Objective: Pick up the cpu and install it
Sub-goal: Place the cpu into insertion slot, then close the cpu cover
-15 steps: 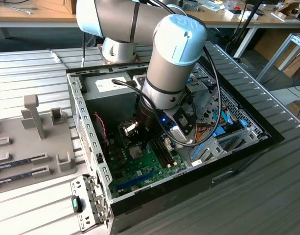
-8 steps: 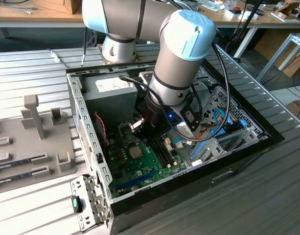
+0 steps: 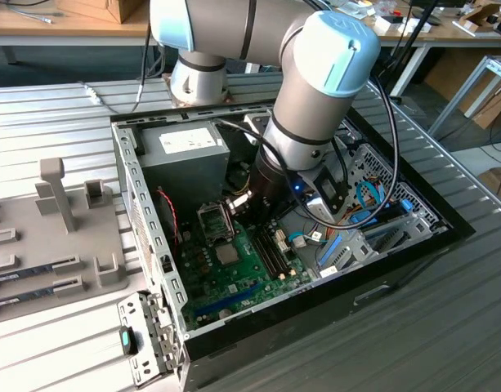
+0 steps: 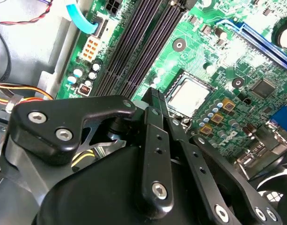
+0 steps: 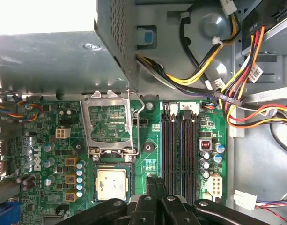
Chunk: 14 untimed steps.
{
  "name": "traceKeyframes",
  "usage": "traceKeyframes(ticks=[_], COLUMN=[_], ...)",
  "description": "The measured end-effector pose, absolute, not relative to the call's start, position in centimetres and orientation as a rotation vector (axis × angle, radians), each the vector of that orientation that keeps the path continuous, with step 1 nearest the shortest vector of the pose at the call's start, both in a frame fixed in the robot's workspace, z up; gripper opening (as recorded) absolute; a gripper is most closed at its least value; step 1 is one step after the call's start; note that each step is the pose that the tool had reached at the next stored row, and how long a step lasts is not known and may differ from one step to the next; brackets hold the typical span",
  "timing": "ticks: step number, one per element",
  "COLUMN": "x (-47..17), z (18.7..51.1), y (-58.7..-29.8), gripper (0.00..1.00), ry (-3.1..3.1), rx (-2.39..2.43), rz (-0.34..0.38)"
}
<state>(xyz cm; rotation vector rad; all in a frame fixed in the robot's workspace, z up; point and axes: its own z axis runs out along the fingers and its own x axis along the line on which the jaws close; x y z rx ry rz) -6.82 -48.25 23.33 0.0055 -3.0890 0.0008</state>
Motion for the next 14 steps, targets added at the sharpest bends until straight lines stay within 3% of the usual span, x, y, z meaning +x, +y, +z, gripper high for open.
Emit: traceKeyframes(ticks=[14], x=[-6.83], z=[23.36], y=[-48.17], gripper=[0.11], ry=[-3.089], rx=[0.006], rz=[-0.008])
